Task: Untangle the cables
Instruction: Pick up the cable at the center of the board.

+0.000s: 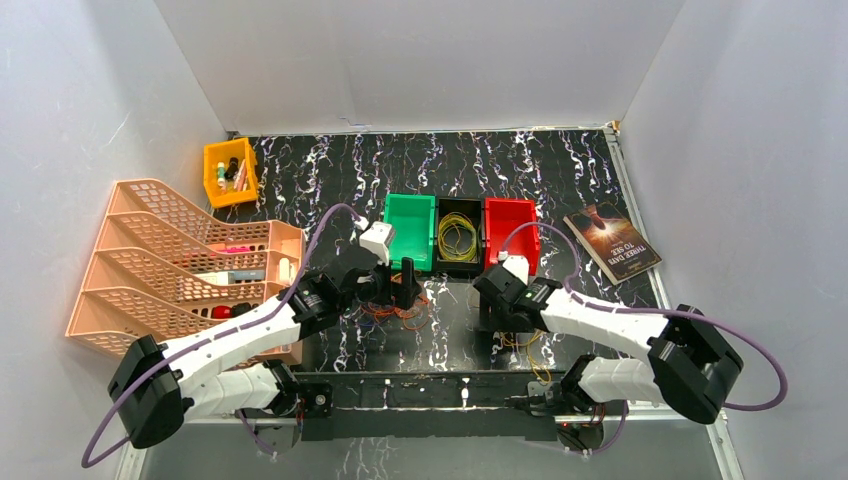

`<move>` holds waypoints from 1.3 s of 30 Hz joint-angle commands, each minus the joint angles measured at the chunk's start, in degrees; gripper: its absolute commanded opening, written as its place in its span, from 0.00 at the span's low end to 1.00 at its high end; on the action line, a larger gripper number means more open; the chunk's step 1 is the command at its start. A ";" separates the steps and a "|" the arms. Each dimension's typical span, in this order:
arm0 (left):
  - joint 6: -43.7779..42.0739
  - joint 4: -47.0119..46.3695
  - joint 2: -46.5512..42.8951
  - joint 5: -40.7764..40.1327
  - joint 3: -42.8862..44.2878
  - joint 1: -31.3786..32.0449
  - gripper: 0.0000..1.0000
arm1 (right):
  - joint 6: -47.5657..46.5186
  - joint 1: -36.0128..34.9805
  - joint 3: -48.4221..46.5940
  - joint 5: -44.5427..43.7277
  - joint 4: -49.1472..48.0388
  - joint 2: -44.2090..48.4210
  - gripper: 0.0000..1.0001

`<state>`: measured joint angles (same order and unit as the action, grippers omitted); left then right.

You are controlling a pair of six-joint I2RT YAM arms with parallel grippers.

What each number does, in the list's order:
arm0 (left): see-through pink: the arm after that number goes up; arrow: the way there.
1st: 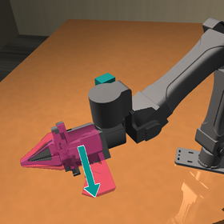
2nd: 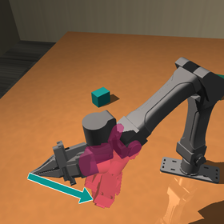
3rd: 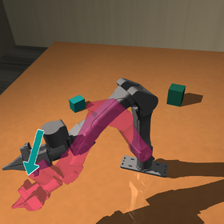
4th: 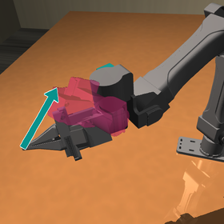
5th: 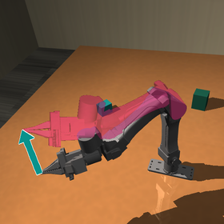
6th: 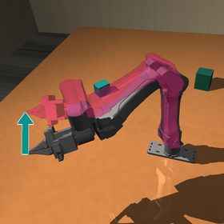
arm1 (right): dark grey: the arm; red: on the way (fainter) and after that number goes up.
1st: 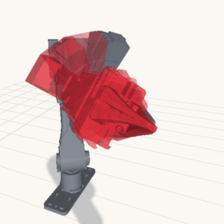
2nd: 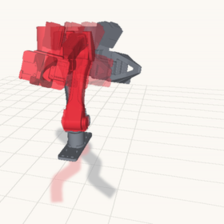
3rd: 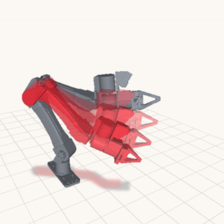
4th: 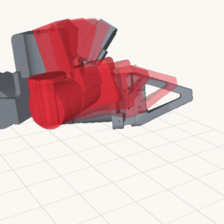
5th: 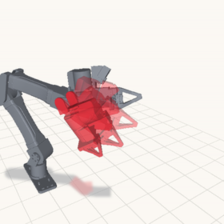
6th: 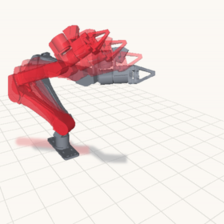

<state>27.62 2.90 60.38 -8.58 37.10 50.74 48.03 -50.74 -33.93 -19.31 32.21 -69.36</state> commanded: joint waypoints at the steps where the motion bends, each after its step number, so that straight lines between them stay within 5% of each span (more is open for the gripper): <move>1: -0.63 -0.58 0.20 -0.70 0.47 0.00 0.98 | 3.82 0.12 3.22 -4.60 -7.08 -0.64 0.73; 14: -0.95 -0.90 1.50 -0.77 1.20 0.01 0.98 | 6.29 0.31 5.99 -13.88 -14.33 -4.04 0.67; 21: -1.25 0.35 2.64 -1.17 2.78 0.01 0.98 | 6.11 0.29 4.76 -14.29 -14.63 -6.52 0.46; 31: -0.99 -0.79 3.56 -0.81 2.80 -0.01 0.98 | 5.85 0.36 5.12 -14.35 -13.91 -2.53 0.00; 39: -0.26 -0.60 6.38 -1.11 4.69 -0.01 0.98 | 2.48 0.34 3.32 -16.33 -9.63 12.83 0.00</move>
<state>27.03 2.44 66.46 -8.95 39.16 50.74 52.16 -50.48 -28.36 -33.91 19.53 -63.26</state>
